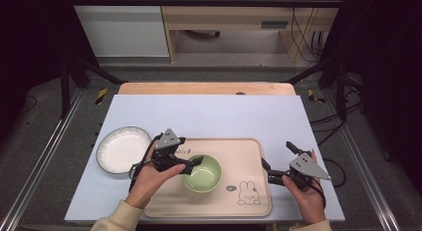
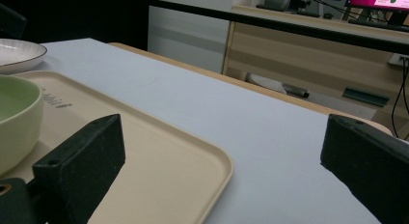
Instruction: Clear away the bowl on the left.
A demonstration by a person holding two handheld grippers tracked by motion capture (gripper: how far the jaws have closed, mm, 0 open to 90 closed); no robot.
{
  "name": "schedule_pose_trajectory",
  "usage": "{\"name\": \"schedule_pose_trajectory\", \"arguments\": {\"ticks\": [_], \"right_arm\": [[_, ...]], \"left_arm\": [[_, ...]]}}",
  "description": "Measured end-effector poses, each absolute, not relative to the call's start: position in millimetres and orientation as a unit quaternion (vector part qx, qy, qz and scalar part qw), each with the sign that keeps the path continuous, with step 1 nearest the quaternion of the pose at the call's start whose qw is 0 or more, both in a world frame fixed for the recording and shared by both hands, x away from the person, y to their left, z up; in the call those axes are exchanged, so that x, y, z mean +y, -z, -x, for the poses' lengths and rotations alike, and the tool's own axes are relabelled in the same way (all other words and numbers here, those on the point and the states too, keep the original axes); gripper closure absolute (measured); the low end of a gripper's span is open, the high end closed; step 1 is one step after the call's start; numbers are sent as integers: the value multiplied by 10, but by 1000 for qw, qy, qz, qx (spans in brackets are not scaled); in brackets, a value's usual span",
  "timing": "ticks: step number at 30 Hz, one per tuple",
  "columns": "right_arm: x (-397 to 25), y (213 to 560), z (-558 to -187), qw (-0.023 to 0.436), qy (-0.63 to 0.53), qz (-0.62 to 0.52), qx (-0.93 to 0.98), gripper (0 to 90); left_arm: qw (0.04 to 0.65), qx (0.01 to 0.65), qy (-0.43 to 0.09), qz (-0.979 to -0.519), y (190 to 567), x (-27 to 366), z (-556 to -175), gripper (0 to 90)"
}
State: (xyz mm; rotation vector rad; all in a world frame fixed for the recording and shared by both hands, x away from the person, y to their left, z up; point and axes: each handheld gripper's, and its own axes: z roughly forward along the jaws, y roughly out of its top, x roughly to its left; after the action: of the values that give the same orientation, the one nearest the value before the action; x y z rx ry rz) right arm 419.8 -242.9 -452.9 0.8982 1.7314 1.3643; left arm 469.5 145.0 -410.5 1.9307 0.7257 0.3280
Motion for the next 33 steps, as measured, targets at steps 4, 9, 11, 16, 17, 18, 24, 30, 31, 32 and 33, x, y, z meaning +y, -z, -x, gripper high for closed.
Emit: {"name": "schedule_pose_trajectory", "arguments": {"ticks": [4, 9, 11, 16, 17, 18, 24, 30, 31, 32, 33], "right_arm": [[-2424, 4526, -4191, 371, -533, -351, 675, 20], [-2431, 4518, -4184, 372, -535, -351, 672, 20], [-2434, 4518, -4181, 372, -535, -351, 672, 20], [-2432, 4511, -4170, 373, -538, -350, 670, 20], [-2431, 4510, -4168, 373, -538, -351, 669, 20], [-2432, 4510, -4167, 373, -539, -351, 669, 20], [-2448, 4505, -4166, 375, -539, -351, 667, 20], [-2443, 4502, -4169, 377, -537, -351, 668, 20], [-2443, 4502, -4169, 377, -537, -351, 668, 20], [-2434, 4501, -4164, 377, -537, -348, 670, 20], [-2434, 4501, -4164, 377, -537, -348, 670, 20]], "left_arm": [[515, 296, -140, -792, 4068, 1491, -4674, 51], [527, 287, -148, -786, 4018, 1549, -4628, 49], [531, 283, -152, -785, 4006, 1564, -4606, 48], [538, 277, -158, -781, 3995, 1600, -4562, 47], [540, 278, -160, -778, 3992, 1618, -4559, 47], [543, 279, -161, -776, 3991, 1631, -4557, 47], [549, 280, -177, -767, 3971, 1762, -4544, 48], [559, 294, -197, -750, 4020, 1997, -4481, 52], [559, 294, -197, -750, 4020, 1997, -4481, 52], [559, 300, -203, -746, 4041, 2083, -4457, 52], [559, 300, -203, -746, 4041, 2083, -4457, 52]]}}
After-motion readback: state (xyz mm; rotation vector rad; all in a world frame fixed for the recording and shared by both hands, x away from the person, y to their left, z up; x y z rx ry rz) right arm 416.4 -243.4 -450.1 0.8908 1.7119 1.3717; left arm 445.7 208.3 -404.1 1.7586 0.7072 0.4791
